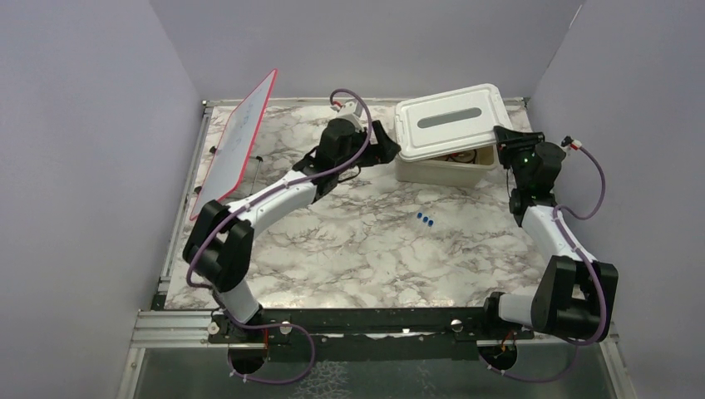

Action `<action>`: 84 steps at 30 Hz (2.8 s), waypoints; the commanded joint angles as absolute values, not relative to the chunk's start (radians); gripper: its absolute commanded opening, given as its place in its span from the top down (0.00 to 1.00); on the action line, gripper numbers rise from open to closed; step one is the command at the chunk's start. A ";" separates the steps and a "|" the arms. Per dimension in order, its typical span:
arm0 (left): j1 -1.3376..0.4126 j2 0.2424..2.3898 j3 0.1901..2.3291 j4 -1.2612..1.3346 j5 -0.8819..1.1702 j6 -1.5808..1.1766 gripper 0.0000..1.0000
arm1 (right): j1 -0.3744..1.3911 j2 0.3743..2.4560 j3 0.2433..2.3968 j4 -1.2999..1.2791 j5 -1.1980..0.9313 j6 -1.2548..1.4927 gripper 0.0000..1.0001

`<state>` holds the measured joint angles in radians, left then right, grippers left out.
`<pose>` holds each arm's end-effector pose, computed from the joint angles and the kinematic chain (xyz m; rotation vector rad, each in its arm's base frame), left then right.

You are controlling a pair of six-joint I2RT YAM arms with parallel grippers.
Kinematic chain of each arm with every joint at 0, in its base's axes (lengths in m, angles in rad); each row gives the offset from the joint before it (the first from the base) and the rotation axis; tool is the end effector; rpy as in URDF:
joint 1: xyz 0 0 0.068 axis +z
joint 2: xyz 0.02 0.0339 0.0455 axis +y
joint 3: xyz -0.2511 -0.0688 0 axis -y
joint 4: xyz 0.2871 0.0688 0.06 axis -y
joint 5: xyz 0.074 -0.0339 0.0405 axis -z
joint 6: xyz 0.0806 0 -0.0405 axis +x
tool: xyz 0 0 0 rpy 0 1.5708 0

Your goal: Organize the chemistry lab equipment

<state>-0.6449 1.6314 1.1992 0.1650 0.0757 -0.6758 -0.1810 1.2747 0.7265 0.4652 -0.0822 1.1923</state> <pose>0.3719 -0.2874 0.2576 0.0263 1.9559 -0.9736 0.3719 -0.0613 0.2425 1.0403 1.3719 0.8288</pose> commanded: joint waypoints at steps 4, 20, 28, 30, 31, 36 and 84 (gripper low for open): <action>-0.629 1.844 1.395 0.177 0.166 -0.639 0.22 | -0.189 1.257 0.707 0.388 -0.030 1.106 0.62; -0.627 1.936 1.477 0.107 0.054 -0.558 0.28 | -0.189 1.245 0.791 0.162 -0.050 0.972 0.42; -0.619 1.992 1.550 0.034 0.035 -0.535 0.29 | -0.190 1.281 0.926 -0.055 -0.130 0.843 0.34; -0.619 2.005 1.572 0.014 0.020 -0.530 0.30 | -0.190 1.286 0.945 -0.093 -0.140 0.800 0.33; -0.618 2.011 1.581 0.005 0.011 -0.527 0.30 | -0.189 1.287 0.957 -0.118 -0.129 0.785 0.33; -0.612 2.016 1.590 0.002 -0.019 -0.520 0.30 | -0.189 1.294 1.011 -0.247 -0.058 0.677 0.30; -0.594 1.878 1.445 -0.020 0.127 -0.535 0.46 | -0.187 1.499 1.163 -0.400 -0.113 0.349 0.64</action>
<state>-0.6014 1.9182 1.4830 0.0265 0.0845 -0.5377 -0.1902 1.4944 1.1473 -0.3168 -0.1299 0.3637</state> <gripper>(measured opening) 0.539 0.362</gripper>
